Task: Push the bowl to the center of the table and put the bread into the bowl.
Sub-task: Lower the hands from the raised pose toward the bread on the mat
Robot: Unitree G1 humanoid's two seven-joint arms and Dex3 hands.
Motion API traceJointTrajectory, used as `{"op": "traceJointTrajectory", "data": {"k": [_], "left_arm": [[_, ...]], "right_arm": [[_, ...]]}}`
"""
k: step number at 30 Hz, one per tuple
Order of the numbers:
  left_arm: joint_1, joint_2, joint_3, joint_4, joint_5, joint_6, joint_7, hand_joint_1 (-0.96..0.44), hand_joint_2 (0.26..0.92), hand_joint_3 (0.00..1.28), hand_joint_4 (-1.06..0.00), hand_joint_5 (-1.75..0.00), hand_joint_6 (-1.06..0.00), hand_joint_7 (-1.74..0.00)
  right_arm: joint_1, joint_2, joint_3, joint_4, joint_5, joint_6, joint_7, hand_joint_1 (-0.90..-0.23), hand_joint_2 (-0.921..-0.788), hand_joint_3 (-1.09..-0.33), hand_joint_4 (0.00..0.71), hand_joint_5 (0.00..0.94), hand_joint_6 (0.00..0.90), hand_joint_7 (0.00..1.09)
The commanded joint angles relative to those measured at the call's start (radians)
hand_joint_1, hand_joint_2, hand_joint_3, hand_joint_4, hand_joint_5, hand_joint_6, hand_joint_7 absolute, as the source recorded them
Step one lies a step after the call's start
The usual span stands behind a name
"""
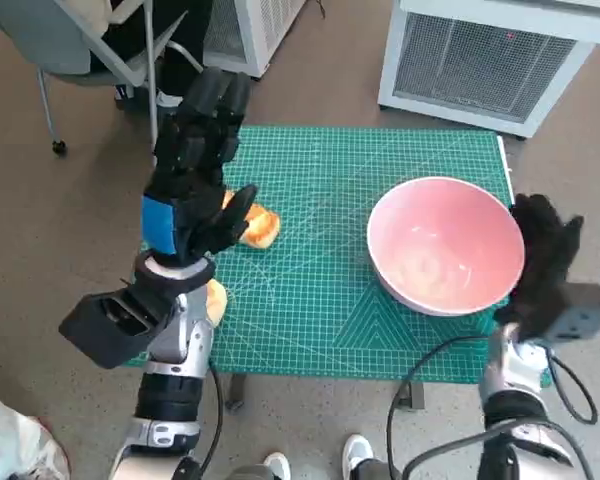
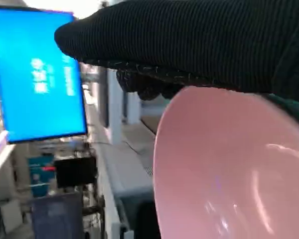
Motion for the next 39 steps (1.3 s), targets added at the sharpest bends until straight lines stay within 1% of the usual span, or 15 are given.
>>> {"op": "traceJointTrajectory", "data": {"k": [1,5,10,17,20,24,28,31,35,37,39], "left_arm": [[0.023,0.017,0.005,-0.034,0.011,-0.007,0.009,-0.56,0.921,0.32,-0.23,0.0,-0.29,-0.2],[0.038,0.025,0.008,-0.048,0.012,-0.006,0.013,-0.57,0.921,0.32,-0.23,0.0,-0.29,-0.17],[0.051,0.033,0.009,-0.059,-0.004,-0.003,0.005,-0.57,0.921,0.31,-0.23,0.0,-0.31,-0.14],[0.071,0.048,0.018,-0.073,-0.028,0.01,-0.008,-0.55,0.921,0.31,-0.22,0.0,-0.32,-0.11],[0.079,0.05,0.02,-0.086,-0.031,0.022,-0.005,-0.55,0.921,0.3,-0.22,0.0,-0.33,-0.11],[0.089,0.05,0.026,-0.1,-0.044,0.043,-0.003,-0.54,0.921,0.29,-0.22,0.0,-0.35,-0.1],[0.094,0.048,0.028,-0.108,-0.052,0.059,0.0,-0.53,0.921,0.28,-0.22,0.0,-0.36,-0.09],[0.098,0.045,0.029,-0.114,-0.051,0.067,0.006,-0.53,0.921,0.26,-0.22,0.0,-0.37,-0.09],[0.101,0.051,0.031,-0.111,-0.019,0.056,0.02,-0.53,0.921,0.26,-0.23,0.0,-0.38,-0.08],[0.1,0.062,0.034,-0.104,0.006,0.044,0.029,-0.53,0.921,0.26,-0.23,0.0,-0.38,-0.08],[0.094,0.089,0.04,-0.087,0.048,0.024,0.036,-0.52,0.921,0.26,-0.23,0.0,-0.38,-0.07]], "right_arm": [[-0.024,0.031,-0.016,0.031,0.025,0.071,0.01,-0.5,-0.921,-0.877,0.213,0.003,0.066,0.47],[-0.051,0.046,-0.011,0.04,0.02,0.101,0.005,-0.484,-0.921,-0.881,0.216,0.004,0.078,0.46],[-0.074,0.058,0.0,0.043,0.011,0.113,0.002,-0.473,-0.921,-0.886,0.218,0.004,0.08,0.45],[-0.112,0.079,0.035,0.045,-0.019,0.118,-0.009,-0.483,-0.921,-0.892,0.216,0.002,0.07,0.43],[-0.127,0.086,0.04,0.047,-0.027,0.129,-0.013,-0.486,-0.921,-0.897,0.213,0.001,0.065,0.43],[-0.153,0.101,0.049,0.054,-0.037,0.16,-0.024,-0.481,-0.921,-0.908,0.202,0.0,0.058,0.42],[-0.174,0.111,0.057,0.057,-0.038,0.191,-0.032,-0.478,-0.921,-0.913,0.203,0.002,0.056,0.42],[-0.184,0.112,0.064,0.059,-0.041,0.21,-0.036,-0.475,-0.921,-0.915,0.211,0.006,0.063,0.42],[-0.195,0.094,0.076,0.057,-0.052,0.228,-0.037,-0.47,-0.921,-0.917,0.216,0.008,0.071,0.41],[-0.199,0.084,0.079,0.052,-0.059,0.227,-0.039,-0.468,-0.921,-0.917,0.22,0.009,0.074,0.41],[-0.203,0.073,0.084,0.042,-0.066,0.212,-0.041,-0.468,-0.921,-0.916,0.222,0.01,0.074,0.41]]}}
